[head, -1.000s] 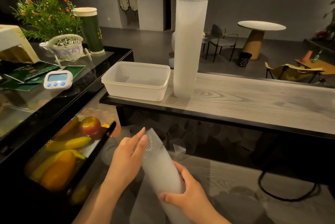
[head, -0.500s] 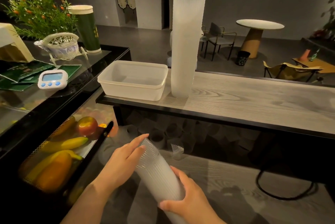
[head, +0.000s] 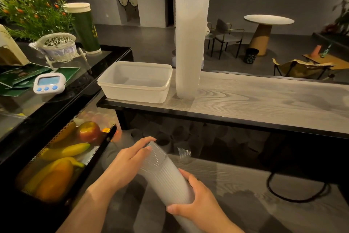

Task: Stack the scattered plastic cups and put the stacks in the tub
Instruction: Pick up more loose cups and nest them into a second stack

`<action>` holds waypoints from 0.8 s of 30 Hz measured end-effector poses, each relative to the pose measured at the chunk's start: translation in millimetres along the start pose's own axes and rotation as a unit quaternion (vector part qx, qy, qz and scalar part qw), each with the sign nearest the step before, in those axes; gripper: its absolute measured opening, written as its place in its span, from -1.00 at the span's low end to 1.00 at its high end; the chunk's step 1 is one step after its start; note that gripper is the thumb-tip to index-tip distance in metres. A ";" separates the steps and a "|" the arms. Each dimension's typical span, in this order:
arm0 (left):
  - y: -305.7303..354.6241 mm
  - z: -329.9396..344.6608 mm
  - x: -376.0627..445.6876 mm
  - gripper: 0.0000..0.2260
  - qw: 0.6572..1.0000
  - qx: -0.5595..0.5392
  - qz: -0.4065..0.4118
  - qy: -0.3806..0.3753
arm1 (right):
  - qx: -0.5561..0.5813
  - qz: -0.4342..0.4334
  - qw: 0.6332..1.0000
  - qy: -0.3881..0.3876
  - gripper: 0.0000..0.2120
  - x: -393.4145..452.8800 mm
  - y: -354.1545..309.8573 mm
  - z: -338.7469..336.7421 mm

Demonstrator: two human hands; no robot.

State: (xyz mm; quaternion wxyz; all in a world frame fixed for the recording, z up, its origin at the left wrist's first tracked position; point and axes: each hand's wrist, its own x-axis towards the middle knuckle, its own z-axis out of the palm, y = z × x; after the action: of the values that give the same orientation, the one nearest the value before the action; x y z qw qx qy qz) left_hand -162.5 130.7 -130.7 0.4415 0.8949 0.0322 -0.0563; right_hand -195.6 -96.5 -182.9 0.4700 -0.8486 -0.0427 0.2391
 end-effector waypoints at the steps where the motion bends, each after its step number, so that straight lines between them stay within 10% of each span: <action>1: 0.4 0.1 0.2 -0.71 1.000 0.003 0.001 -0.001 | -0.003 -0.003 1.000 0.003 0.01 0.6 0.6 -0.2; 15: 11.6 -4.1 4.9 -0.70 0.994 0.093 0.006 -0.060 | 0.000 -0.009 1.000 -0.004 0.02 3.9 6.5 -3.8; 24: 11.7 20.8 -3.3 -0.56 0.993 -0.053 0.015 -0.104 | 0.008 -0.044 0.999 0.031 -0.08 -1.2 -5.6 -6.7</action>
State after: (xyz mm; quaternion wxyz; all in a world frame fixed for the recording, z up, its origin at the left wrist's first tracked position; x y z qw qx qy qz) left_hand -166.0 107.0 -133.7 0.4902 0.8598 -0.0244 -0.1412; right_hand -192.9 -99.0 -174.9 0.4880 -0.8490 -0.0640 0.1922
